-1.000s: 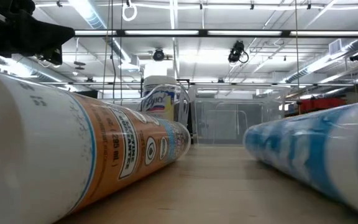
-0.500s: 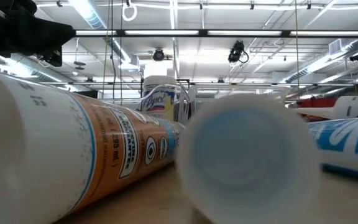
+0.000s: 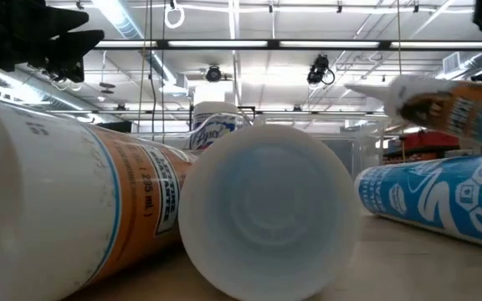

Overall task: Pick & place silicon tubes, Sealant and Lysol wipes
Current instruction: Put the right orange sealant into the left transparent bin

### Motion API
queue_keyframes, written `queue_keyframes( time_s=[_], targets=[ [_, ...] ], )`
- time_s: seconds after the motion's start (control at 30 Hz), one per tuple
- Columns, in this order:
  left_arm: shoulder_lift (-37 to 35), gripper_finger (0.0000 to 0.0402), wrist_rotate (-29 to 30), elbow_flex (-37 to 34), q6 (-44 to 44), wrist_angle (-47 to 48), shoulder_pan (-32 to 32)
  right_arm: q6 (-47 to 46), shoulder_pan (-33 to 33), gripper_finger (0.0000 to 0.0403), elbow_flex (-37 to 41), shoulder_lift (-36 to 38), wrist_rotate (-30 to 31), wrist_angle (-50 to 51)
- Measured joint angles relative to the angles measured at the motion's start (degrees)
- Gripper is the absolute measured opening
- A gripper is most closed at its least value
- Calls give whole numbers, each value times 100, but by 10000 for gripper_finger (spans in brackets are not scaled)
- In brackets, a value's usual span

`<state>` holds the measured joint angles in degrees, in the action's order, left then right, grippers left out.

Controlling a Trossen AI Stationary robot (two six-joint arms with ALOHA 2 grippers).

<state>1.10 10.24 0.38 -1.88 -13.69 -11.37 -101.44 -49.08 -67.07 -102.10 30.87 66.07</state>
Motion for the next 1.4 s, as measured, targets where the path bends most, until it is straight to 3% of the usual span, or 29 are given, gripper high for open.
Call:
queue_keyframes(
  time_s=[0.23, 0.43, 0.77, 0.93, 1.03, 1.23, 1.4],
  targets=[
    [2, 177, -2, 0, 19, -105, 1, 798, 356, 193, -521, 2, 930, 348],
    [0, 177, -146, 0, 17, -592, 2, 1982, 730, 192, -1100, 2, 2322, 260],
    [15, 177, -334, 0, 36, -1228, 1, 5179, 1522, 192, -1281, 11, 3112, -1984],
    [153, 177, -255, 0, 133, -1557, 2, 6799, 1875, 192, -1283, 11, 3062, -3419],
    [371, 177, -257, 0, 161, -1815, 0, 7531, 2088, 192, -1284, 11, 2655, -4187],
    [1110, 177, -249, 64, 257, -2492, 1, 8491, 2430, 192, -1233, 11, 1929, -5181],
    [1872, 177, -188, 596, 477, -2624, 23, 8802, 2703, 192, -1231, 9, 1346, -5529]
  ],
)
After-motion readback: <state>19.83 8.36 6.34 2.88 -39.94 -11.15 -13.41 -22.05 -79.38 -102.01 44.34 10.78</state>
